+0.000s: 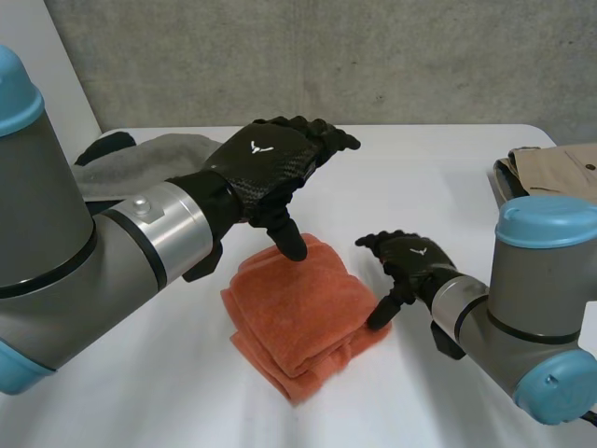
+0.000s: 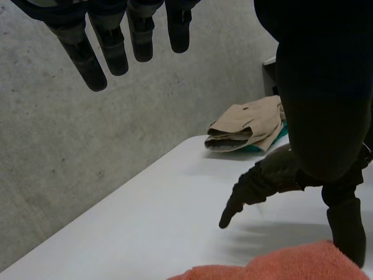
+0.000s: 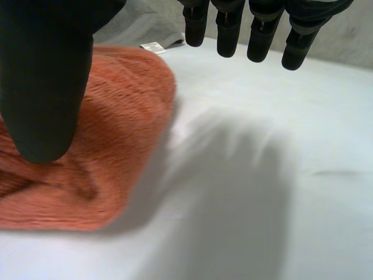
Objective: Fold the laundry.
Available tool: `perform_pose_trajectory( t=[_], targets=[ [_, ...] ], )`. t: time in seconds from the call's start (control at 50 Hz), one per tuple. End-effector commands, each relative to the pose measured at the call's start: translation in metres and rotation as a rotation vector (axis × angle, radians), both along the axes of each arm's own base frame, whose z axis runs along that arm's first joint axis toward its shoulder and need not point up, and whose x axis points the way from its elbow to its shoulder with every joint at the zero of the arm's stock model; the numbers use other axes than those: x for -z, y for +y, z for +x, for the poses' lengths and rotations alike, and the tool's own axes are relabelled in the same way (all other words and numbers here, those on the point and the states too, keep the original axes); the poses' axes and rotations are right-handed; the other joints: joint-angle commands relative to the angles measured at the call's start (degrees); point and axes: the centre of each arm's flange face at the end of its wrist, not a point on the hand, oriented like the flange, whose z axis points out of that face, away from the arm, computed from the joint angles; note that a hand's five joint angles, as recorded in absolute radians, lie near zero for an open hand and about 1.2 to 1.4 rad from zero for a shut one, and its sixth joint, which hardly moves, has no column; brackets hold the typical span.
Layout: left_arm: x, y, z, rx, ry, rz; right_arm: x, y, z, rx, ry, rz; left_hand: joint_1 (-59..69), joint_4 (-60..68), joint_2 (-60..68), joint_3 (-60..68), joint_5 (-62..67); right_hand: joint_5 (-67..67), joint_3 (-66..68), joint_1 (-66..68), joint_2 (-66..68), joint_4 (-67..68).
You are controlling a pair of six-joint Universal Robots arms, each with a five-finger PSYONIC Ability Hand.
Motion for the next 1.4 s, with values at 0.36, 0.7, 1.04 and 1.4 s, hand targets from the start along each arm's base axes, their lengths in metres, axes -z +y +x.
perform_pose_trajectory(
  t=[0.36,0.7,1.04,1.4],
  targets=[
    [-0.023,0.015,-0.014,0.169,0.066,-0.004,0.004,0.082,0.012,-0.478,0.276,-0.496,-0.1,-1.6,-1.7,-2.1,-2.9,-2.1,-1.5,-2.2,-1.5,-1.7],
    [-0.016,0.022,-0.018,0.238,0.085,0.04,0.037,0.087,0.025,-0.513,0.258,-0.556,-0.1,-1.6,-1.7,-2.1,-2.9,1.6,2.2,1.5,2.2,2.0],
    [-0.015,0.017,-0.013,0.217,0.096,0.047,0.047,0.074,0.041,-0.517,0.234,-0.601,-0.1,-1.6,-1.7,-2.1,-2.9,10.4,10.9,10.3,11.0,10.7],
    [-0.016,0.014,-0.011,0.21,0.105,0.052,0.047,0.051,0.062,-0.499,0.194,-0.627,-0.1,-1.6,-1.7,-2.1,-2.9,51.6,52.1,51.5,52.2,51.9]
  ],
)
